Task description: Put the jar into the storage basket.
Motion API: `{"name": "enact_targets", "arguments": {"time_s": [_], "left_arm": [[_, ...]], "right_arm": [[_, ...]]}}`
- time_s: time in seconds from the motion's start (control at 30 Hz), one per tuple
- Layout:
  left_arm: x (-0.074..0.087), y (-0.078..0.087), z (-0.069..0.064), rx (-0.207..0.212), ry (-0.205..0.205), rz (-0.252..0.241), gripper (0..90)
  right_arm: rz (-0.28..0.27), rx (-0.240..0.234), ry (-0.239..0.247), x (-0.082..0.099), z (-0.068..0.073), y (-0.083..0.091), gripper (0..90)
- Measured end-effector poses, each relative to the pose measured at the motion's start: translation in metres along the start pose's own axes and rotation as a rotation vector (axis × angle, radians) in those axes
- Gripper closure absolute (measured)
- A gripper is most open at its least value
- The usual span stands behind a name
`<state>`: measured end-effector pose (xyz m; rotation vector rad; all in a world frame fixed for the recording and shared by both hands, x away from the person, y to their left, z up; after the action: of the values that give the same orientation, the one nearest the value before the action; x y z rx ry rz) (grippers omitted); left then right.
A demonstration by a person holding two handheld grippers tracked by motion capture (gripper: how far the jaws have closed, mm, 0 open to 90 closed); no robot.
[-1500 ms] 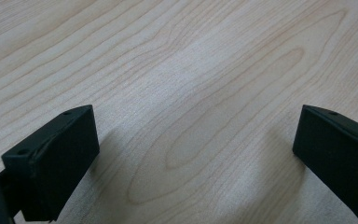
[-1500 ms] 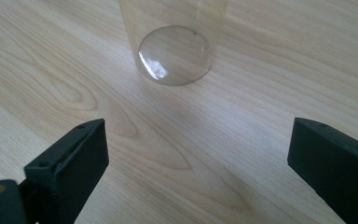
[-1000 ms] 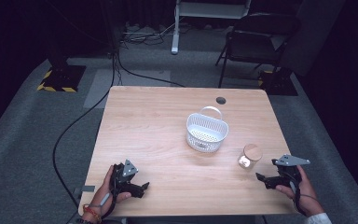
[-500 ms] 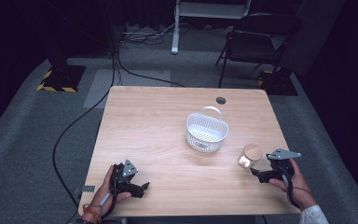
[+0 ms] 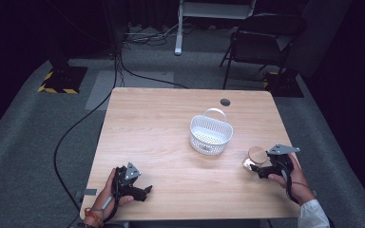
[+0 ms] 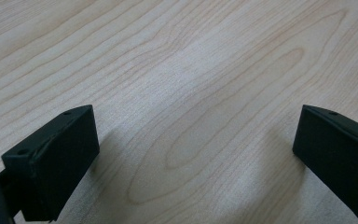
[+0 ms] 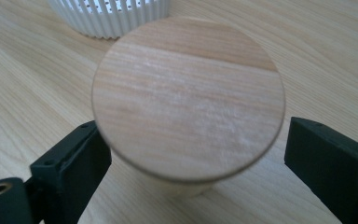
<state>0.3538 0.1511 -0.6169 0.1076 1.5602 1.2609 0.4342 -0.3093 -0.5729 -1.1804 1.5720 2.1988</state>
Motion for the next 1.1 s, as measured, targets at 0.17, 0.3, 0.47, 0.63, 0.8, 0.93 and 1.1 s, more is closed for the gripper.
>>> {"name": "enact_targets", "arguments": {"time_s": [0.17,0.3,0.47,0.63,0.8,0.93,1.1], "left_arm": [[0.000,0.000,0.000,0.000,0.000,0.000,0.0],[0.000,0.000,0.000,0.000,0.000,0.000,0.0],[0.000,0.000,0.000,0.000,0.000,0.000,0.0],[0.000,0.000,0.000,0.000,0.000,0.000,0.0],[0.000,0.000,0.000,0.000,0.000,0.000,0.0],[0.000,0.000,0.000,0.000,0.000,0.000,0.0],[0.000,0.000,0.000,0.000,0.000,0.000,0.0]], "right_arm": [[-0.003,-0.003,-0.011,-0.005,0.001,-0.008,9.5],[-0.008,-0.014,-0.015,-0.008,0.002,-0.011,13.9],[-0.019,-0.036,-0.017,-0.010,0.005,-0.014,20.0],[-0.032,-0.049,-0.007,-0.009,0.008,-0.016,25.3],[-0.031,-0.053,0.009,-0.010,0.010,-0.015,25.5],[-0.048,-0.049,0.013,-0.014,0.012,-0.012,25.5],[-0.053,-0.043,0.010,-0.019,0.016,-0.006,25.5]]}}
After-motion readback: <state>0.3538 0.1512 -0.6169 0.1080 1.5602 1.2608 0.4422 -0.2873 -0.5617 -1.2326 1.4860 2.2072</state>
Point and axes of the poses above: each handheld gripper's, and its own axes: y roughly backward along the jaws, x roughly out of its underside, z roughly to its left, the point moved 8 cm from there along -y, roughly forward along the jaws, and after that the axes turned 12 degrees about -y, right-handed, at the moved point
